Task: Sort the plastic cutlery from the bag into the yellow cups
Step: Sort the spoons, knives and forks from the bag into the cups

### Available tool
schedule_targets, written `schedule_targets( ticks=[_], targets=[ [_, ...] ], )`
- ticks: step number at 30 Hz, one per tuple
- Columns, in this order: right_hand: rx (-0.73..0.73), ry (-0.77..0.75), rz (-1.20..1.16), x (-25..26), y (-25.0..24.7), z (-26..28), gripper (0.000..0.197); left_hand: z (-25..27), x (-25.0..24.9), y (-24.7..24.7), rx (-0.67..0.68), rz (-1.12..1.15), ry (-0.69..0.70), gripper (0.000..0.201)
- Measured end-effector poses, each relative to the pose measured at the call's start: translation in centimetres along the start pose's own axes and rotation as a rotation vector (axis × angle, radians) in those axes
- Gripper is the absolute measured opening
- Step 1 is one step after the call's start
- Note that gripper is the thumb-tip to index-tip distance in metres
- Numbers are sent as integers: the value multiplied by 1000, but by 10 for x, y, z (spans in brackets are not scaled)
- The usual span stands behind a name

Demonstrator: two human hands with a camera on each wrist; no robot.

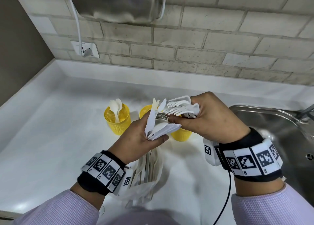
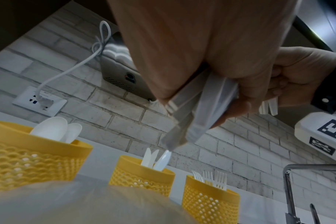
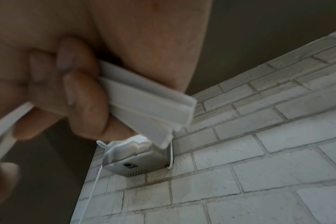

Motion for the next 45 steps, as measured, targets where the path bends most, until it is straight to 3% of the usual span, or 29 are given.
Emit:
schedule_targets(
  ticks=[6,11,14,16,18,21,24,29,36,39,42,45],
  targets=[
    [-91,-124,-9,0,5,-1,39,0,-1,1,-6,15,-15,38],
    [-365,-221,-15,-4,9,-2,10,0,-1,-1,11,71,-64,42],
    [-520,-190,-85,-6,6,-3,6,0,-1,-2,36,94,-72,49],
    [-460,-168,-64,-8,3,-4,6,0,-2,-2,51,95,-63,49],
    [-302,-142,-61,-10,3,-5,7,0,-3,-2,56,76,-48,41],
    [-194,-82,-189,-14,7,-3,32,0,-5,-1,66,45,-29,36],
    [-290,-14,-362,-20,12,-4,22,1,-6,-1,64,56,-37,38],
    [-543,10,-710,-21,21,-10,27,2,-9,0,69,47,-30,41],
    [-676,-32,-853,-12,12,-13,30,5,-11,-2,21,-8,-37,62],
    [-557,-94,-566,-11,1,-8,21,5,-10,-3,8,-34,-32,62],
    [-215,-39,-198,-6,-8,1,10,4,-9,-3,4,-74,-25,62],
    [-44,21,-118,1,-12,5,3,4,-8,-4,-18,-138,-2,60]
  ],
)
Point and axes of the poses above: each hand's wrist, its own z-axis away from the middle knuckle, its own y-axis out of the palm, x = y × z, the point moved 1 cm from there along -z, towards the middle knuckle, and after that the axes turned 14 degrees about -y, right-handed, at the moved point
